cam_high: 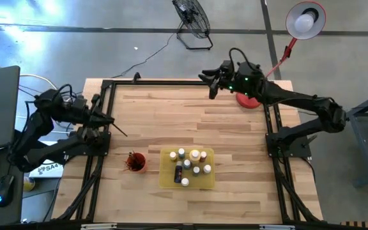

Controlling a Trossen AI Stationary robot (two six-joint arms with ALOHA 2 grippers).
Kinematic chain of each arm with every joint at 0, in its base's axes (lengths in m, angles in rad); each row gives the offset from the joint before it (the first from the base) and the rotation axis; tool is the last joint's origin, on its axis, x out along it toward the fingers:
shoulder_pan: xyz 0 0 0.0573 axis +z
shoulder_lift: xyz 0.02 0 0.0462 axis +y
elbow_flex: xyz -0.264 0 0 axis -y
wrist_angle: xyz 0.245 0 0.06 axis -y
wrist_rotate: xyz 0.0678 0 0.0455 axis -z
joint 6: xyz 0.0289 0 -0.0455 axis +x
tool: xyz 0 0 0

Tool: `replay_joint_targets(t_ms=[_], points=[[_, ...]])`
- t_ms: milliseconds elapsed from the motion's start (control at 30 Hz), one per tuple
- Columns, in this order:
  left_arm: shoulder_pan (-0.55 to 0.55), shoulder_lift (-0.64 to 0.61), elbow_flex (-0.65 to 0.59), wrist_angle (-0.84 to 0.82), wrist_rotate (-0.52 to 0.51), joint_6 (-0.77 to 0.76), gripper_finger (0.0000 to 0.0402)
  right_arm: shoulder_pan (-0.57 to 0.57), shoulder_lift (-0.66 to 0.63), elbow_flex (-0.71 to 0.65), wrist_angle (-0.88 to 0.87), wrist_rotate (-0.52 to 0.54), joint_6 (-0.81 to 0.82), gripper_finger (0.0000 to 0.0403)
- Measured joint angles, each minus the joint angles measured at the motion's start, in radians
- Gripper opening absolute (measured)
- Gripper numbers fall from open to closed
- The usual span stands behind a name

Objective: Pick & Place Paint Supplies
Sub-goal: Put the silver paint brush into the orange cup

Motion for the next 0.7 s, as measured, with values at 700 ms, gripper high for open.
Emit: replay_joint_targets(t_ms=[700], points=[[0.000,-0.016,-0.025,-0.161,-0.008,-0.046,0.0008,0.019,0.048,0.000,-0.024,-0.043,0.000,0.0119]])
